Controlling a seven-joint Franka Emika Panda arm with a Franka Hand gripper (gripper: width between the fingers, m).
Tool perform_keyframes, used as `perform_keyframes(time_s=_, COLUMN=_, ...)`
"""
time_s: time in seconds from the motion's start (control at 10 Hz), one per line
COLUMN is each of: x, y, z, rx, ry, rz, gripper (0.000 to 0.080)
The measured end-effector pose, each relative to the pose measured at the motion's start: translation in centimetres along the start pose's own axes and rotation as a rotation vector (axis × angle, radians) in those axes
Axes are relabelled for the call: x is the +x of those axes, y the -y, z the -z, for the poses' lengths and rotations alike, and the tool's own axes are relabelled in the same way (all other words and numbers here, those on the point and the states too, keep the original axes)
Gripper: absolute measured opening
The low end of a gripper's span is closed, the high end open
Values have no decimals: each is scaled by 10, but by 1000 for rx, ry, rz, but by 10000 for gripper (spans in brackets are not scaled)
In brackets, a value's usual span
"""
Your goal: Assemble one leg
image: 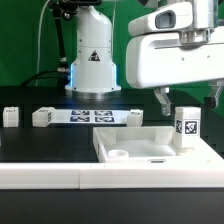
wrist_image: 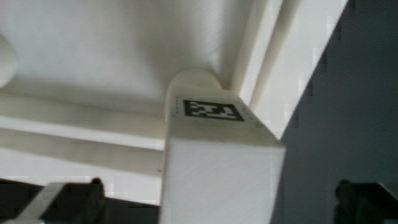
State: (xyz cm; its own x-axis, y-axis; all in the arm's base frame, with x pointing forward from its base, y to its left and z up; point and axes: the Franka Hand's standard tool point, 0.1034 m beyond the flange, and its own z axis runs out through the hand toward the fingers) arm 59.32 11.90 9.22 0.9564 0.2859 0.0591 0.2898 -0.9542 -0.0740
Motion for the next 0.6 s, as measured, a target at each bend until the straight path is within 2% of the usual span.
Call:
perform_keyframes(time_s=0.1, x=5, y=-1, z=1, rx=3, ry=9, rz=-2, gripper=649)
perform_keyframes(time_s=0.4, x=8, y=-4, z=0, rx=1, ry=-2, rz=2, gripper=649)
perform_keyframes(time_s=0.6, x=8, y=-4, z=0, rx=1, ry=-2, rz=1, gripper=400)
